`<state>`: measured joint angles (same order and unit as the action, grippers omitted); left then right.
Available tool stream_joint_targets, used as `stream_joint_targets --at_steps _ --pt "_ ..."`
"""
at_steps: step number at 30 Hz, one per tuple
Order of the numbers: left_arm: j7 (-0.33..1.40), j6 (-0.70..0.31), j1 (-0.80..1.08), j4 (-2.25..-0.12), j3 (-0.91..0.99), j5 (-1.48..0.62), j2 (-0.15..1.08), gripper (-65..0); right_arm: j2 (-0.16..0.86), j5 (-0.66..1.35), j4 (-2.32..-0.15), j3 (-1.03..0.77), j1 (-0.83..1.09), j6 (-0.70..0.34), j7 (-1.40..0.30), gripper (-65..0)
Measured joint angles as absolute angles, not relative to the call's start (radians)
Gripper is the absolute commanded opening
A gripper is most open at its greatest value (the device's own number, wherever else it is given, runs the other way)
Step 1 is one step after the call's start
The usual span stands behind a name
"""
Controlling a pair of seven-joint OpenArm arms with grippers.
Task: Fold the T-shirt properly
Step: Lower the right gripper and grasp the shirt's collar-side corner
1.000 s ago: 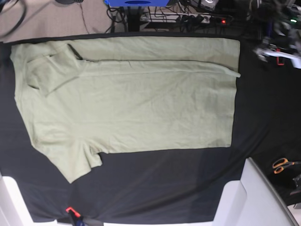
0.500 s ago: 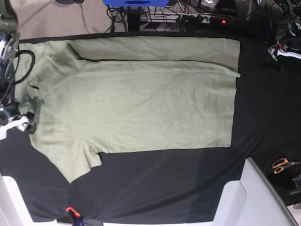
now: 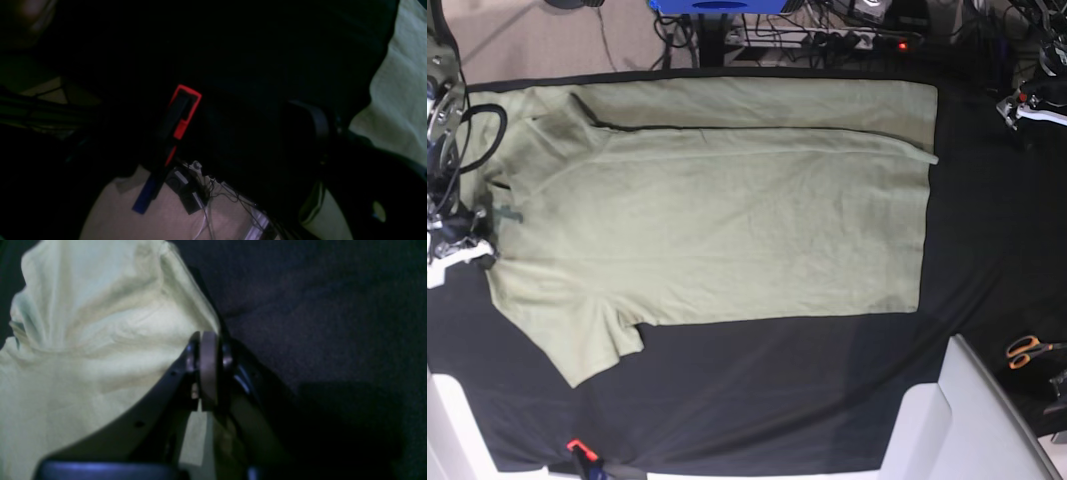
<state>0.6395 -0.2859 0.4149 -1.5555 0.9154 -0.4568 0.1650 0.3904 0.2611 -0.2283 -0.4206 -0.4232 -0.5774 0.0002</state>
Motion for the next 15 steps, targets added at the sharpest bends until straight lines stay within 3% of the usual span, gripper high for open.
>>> stream_joint_targets --at_steps 6,15 --pt "0.643 -0.286 0.416 -1.588 0.909 -0.457 0.120 -4.1 0.385 0.258 -0.285 -0.421 -0.410 -0.577 -0.021 -65.0" --pt "0.643 -0.287 0.416 -1.624 0.908 -0.450 0.108 -4.1 0.310 0.265 -0.864 -0.424 -0.169 -0.585 -0.287 -65.0"
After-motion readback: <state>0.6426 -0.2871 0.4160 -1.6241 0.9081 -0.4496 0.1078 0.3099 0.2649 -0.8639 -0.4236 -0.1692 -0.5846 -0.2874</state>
